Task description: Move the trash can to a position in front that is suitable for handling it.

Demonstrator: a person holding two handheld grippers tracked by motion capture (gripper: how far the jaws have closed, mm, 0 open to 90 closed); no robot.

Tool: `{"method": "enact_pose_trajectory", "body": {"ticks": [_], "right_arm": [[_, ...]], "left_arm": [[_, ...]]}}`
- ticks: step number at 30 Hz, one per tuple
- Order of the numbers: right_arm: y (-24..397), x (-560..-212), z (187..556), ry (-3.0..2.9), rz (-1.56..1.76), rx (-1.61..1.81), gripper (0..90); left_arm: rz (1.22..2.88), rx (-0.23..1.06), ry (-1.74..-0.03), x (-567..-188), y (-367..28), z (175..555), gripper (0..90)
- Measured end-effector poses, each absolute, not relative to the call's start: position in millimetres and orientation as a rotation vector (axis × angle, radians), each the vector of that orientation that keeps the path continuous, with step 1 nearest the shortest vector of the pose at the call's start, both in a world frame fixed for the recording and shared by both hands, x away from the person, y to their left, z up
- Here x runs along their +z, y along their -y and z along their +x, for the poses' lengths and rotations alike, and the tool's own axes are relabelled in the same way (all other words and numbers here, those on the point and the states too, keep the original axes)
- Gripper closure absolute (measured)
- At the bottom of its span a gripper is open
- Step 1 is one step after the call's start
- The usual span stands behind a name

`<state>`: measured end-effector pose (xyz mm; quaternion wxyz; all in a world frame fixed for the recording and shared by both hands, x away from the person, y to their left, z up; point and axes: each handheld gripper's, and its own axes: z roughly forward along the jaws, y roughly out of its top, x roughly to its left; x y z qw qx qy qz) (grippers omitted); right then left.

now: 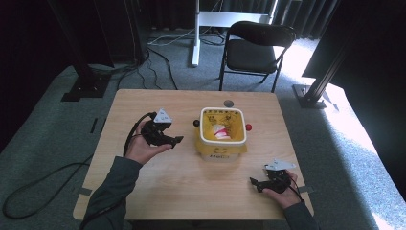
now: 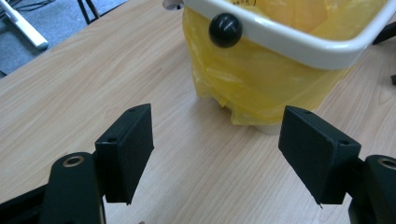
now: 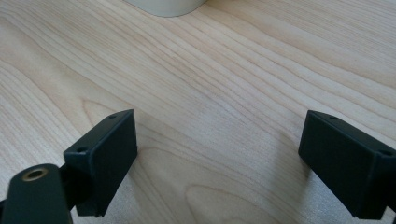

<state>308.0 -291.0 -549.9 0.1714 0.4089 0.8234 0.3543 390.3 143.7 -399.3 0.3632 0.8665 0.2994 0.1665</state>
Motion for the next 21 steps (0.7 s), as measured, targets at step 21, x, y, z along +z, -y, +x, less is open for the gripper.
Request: {"method": "enact_pose_trajectory", "body": {"ticks": [21], "right_arm": [[291, -550, 308, -2.338, 1.161, 1.006, 10.9]], "left_arm": [[2.218, 0.402, -0.737, -391, -118, 401, 26.7]]}}
